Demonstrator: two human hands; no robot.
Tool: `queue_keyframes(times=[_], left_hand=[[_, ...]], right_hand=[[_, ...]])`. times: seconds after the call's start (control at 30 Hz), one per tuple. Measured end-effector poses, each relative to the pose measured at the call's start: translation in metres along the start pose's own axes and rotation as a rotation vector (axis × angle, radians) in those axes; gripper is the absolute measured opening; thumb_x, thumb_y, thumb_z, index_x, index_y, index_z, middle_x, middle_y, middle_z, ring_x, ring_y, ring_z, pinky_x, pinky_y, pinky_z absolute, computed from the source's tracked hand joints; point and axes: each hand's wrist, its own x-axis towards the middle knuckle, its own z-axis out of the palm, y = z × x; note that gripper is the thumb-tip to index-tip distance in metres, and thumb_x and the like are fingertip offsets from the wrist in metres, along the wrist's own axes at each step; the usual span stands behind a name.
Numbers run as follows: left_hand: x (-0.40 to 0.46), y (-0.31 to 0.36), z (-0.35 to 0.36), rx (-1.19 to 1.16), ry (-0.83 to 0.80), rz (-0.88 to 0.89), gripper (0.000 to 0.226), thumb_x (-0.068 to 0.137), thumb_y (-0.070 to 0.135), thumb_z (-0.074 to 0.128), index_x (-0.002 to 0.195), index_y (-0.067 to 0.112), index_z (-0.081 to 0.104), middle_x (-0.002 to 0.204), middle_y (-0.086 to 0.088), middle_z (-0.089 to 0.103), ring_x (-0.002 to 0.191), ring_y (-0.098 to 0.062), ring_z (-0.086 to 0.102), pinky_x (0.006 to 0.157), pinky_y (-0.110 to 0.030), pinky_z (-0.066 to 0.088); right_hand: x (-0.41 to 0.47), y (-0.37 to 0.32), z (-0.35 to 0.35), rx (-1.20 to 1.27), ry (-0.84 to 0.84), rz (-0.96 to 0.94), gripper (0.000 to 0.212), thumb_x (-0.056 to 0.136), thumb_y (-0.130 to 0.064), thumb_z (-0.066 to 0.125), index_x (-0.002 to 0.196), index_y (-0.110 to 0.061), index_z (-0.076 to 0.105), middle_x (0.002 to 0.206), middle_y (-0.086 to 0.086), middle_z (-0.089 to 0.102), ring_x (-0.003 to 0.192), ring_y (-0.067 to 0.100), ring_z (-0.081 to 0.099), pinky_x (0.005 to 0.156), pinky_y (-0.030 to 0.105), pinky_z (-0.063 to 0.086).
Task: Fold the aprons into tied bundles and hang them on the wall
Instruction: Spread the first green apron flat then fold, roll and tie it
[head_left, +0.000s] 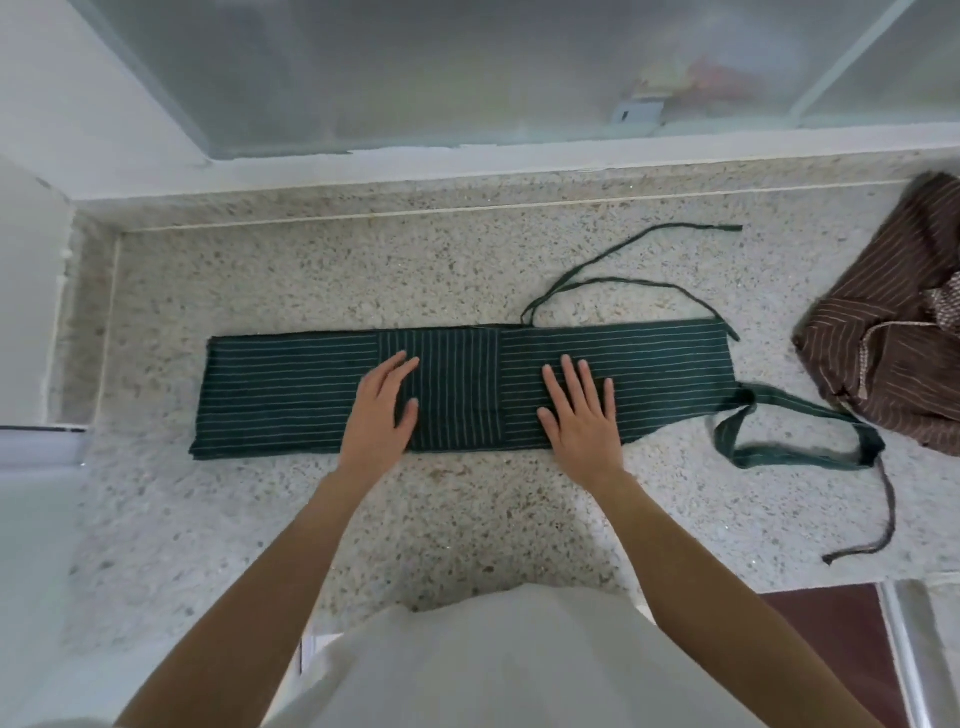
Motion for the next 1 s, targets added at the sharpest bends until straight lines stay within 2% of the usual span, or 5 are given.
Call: queue_keyframes(times=[0.17,0.5,0.67,0.8,1.0], left_hand=[[-0.036,-0.069,-0.042,0.131,0.171,-0.251,0.046,0.091,0.017,0.057,0.135,0.011,0.046,0.141,-0.011,0.042,0.131,-0.031,0.034,0.110,-0.045,0.030],[-0.070,-0.131,-0.081,0.195,0.284,-0.592,0.055,0.088,0.026,0.062,0.138,0.015,0.042,0.148,-0.012,0.030,0.136,-0.033,0.024,0.110,-0.049,0.021],[-0.067,-0.141,-0.098,0.064,0.259,-0.676,0.074,0.083,0.030,0.069,0.143,0.012,0.031,0.132,-0.021,0.041,0.117,-0.037,0.044,0.097,-0.046,0.040],[-0.065,-0.136,-0.110,0.138,0.159,-0.708,0.055,0.084,0.036,0.066,0.127,0.009,0.046,0.110,-0.017,0.063,0.097,-0.033,0.060,0.074,-0.037,0.048],[-0.070,-0.061,-0.122,-0.209,0.545,-0.577,0.028,0.091,0.031,0.059,0.108,0.009,0.060,0.096,-0.004,0.068,0.080,-0.014,0.062,0.070,-0.029,0.049]], right_hand=[[0.002,-0.051,-0.008,-0.019,0.136,-0.195,0.054,0.084,-0.015,0.061,0.136,-0.012,0.047,0.149,0.011,0.034,0.140,0.030,0.027,0.113,0.051,0.017],[-0.006,-0.117,0.018,-0.056,-0.159,-0.357,0.074,0.077,-0.068,-0.026,0.144,-0.038,-0.013,0.152,-0.007,-0.020,0.140,0.020,-0.023,0.113,0.047,-0.014],[-0.014,-0.118,0.015,0.147,-0.092,-0.345,0.053,0.098,-0.051,0.016,0.146,-0.032,0.027,0.158,-0.004,0.002,0.145,0.017,-0.008,0.116,0.041,-0.010],[-0.026,-0.102,0.013,0.136,0.144,-0.424,0.029,0.081,-0.005,0.067,0.105,-0.022,0.066,0.133,0.008,0.051,0.126,0.027,0.033,0.100,0.055,0.040],[-0.039,-0.089,0.006,-0.020,-0.063,-0.537,0.048,0.095,-0.033,0.025,0.137,-0.025,0.048,0.145,0.004,0.042,0.135,0.026,0.037,0.112,0.047,0.022]])
